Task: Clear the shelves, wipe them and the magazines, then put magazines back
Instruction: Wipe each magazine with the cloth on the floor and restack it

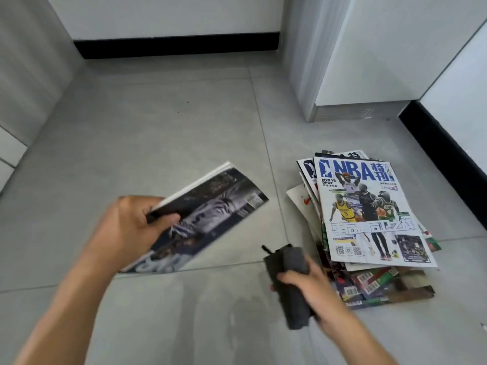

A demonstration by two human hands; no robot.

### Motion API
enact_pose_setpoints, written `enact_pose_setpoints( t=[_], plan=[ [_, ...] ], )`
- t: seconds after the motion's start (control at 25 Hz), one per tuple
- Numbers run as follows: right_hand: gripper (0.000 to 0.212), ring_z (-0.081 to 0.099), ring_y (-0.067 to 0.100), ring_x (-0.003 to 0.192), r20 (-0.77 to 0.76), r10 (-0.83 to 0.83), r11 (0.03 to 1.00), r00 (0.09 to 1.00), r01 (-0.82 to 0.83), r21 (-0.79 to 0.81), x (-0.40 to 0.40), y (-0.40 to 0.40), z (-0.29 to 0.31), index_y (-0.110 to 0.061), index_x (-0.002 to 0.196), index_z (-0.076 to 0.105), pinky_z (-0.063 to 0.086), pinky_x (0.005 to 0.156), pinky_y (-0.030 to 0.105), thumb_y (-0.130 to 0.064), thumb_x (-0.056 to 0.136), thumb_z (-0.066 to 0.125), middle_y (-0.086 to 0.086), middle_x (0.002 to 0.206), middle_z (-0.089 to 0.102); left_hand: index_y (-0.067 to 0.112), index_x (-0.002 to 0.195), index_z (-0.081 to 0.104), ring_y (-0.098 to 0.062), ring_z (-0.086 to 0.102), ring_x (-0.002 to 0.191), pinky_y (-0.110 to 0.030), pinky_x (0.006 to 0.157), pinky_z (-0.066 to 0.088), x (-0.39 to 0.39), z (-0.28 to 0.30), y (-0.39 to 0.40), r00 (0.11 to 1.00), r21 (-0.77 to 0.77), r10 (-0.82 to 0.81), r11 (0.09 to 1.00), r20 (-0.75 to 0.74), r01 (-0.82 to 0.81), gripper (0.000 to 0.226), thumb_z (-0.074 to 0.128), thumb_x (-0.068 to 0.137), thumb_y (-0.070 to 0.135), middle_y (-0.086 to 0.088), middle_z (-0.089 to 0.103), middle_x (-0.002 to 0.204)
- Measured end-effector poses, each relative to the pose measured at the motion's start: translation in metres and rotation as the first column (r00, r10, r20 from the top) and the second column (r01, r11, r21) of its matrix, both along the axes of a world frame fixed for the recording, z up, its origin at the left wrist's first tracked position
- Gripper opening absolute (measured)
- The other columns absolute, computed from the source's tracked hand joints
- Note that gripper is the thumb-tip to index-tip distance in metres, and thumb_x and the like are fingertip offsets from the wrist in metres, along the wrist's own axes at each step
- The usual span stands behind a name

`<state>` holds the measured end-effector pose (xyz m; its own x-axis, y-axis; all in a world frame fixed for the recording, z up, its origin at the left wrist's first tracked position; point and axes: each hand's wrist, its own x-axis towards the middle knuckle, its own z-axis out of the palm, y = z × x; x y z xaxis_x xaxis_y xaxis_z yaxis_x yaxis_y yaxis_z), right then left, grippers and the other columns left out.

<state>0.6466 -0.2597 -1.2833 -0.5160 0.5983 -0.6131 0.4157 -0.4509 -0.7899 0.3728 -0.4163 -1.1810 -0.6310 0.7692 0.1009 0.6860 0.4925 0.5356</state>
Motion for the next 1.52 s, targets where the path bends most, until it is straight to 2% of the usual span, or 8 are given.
enact_pose_setpoints(
  t=[0.32, 0.48, 0.6, 0.72, 0.84, 1.0, 1.32, 1.52],
  plan=[
    [0.104, 0.033, -0.005, 0.14, -0.14, 0.142, 0.883, 0.98, -0.061, 0.465, -0.036, -0.028, 0.028, -0.043, 0.153, 0.022, 0.032, 0.109, 0.017, -0.023, 0.074, 0.088, -0.027, 0.154, 0.032, 0.039, 0.082, 0.07, -0.002, 0.058, 0.067, -0.026, 0.059, 0.045, 0.0, 0.084, 0.033, 0.928, -0.542, -0.346, 0.811, -0.141, 0.22, 0.007, 0.073, 0.082, 0.033, 0.018, 0.063, 0.071],
    [0.037, 0.069, 0.001, 0.095, -0.197, 0.398, 0.888, 0.896, -0.322, 0.327, -0.016, 0.01, 0.077, -0.036, 0.104, 0.078, 0.051, 0.081, 0.012, -0.006, 0.082, 0.076, -0.012, 0.099, 0.077, 0.032, 0.098, 0.067, -0.011, 0.061, 0.078, -0.031, 0.071, 0.048, 0.044, 0.067, 0.071, 0.821, -0.567, -0.567, 0.697, -0.061, 0.439, 0.013, 0.067, 0.085, 0.033, 0.01, 0.068, 0.084],
    [0.015, 0.072, 0.006, 0.067, -0.219, -0.065, 0.976, 0.973, 0.108, 0.19, 0.007, 0.018, 0.076, -0.014, 0.092, 0.074, 0.054, 0.063, 0.023, -0.003, 0.083, 0.07, -0.003, 0.074, 0.076, 0.035, 0.1, 0.069, -0.015, 0.064, 0.086, -0.03, 0.079, 0.044, 0.067, 0.049, 0.1, 0.808, -0.357, -0.559, 0.804, -0.185, 0.475, 0.014, 0.067, 0.087, 0.03, 0.012, 0.071, 0.091],
    [0.019, 0.075, 0.026, 0.081, -0.346, -0.553, 0.824, 0.758, 0.559, -0.093, 0.028, 0.036, 0.068, -0.005, 0.104, 0.067, 0.061, 0.063, 0.038, -0.005, 0.085, 0.066, 0.009, 0.088, 0.077, 0.025, 0.127, 0.062, -0.022, 0.061, 0.109, -0.039, 0.098, 0.044, 0.09, 0.035, 0.128, 0.861, 0.177, -0.292, 0.903, -0.416, 0.391, 0.042, 0.065, 0.086, 0.021, 0.002, 0.066, 0.124],
    [0.021, 0.074, 0.027, 0.093, -0.41, -0.708, 0.699, 0.575, 0.651, -0.295, 0.049, 0.07, 0.069, -0.009, 0.112, 0.066, 0.062, 0.065, 0.041, -0.016, 0.095, 0.057, 0.01, 0.104, 0.076, 0.018, 0.125, 0.061, -0.021, 0.059, 0.106, -0.034, 0.094, 0.045, 0.113, 0.019, 0.146, 0.991, 0.445, -0.104, 0.886, -0.08, 0.129, 0.041, 0.059, 0.084, 0.018, 0.001, 0.064, 0.122],
    [0.029, 0.074, 0.024, 0.093, -0.3, -0.822, 0.567, 0.485, 0.749, -0.343, 0.085, 0.129, 0.036, -0.006, 0.125, 0.061, 0.061, 0.06, 0.038, -0.013, 0.098, 0.056, 0.011, 0.119, 0.072, 0.022, 0.117, 0.063, -0.017, 0.064, 0.099, -0.03, 0.087, 0.05, 0.146, -0.032, 0.17, 0.936, 0.207, -0.055, 0.978, 0.349, -0.019, 0.03, 0.065, 0.087, 0.021, 0.005, 0.069, 0.11],
    [0.04, 0.06, 0.025, 0.1, 0.109, -0.843, 0.476, 0.527, 0.636, 0.608, 0.146, 0.155, 0.01, -0.025, 0.114, 0.061, 0.049, 0.089, 0.042, -0.013, 0.079, 0.075, 0.005, 0.124, 0.061, 0.016, 0.139, 0.041, -0.021, 0.054, 0.121, -0.034, 0.1, 0.046, 0.196, -0.087, 0.22, 0.479, -0.273, 0.263, 0.961, 0.837, -0.05, 0.078, 0.075, 0.077, 0.05, -0.001, 0.053, 0.136],
    [0.076, 0.05, 0.028, 0.13, 0.396, -0.384, 0.813, 0.834, 0.102, 0.574, 0.135, 0.216, 0.013, -0.021, 0.145, 0.041, 0.042, 0.106, 0.047, -0.04, 0.082, 0.079, 0.005, 0.148, 0.047, 0.019, 0.112, 0.054, -0.011, 0.066, 0.093, -0.029, 0.08, 0.054, 0.205, -0.105, 0.242, 0.296, -0.204, 0.243, 0.966, 0.924, -0.156, 0.051, 0.083, 0.073, 0.037, 0.003, 0.068, 0.112]
  ],
)
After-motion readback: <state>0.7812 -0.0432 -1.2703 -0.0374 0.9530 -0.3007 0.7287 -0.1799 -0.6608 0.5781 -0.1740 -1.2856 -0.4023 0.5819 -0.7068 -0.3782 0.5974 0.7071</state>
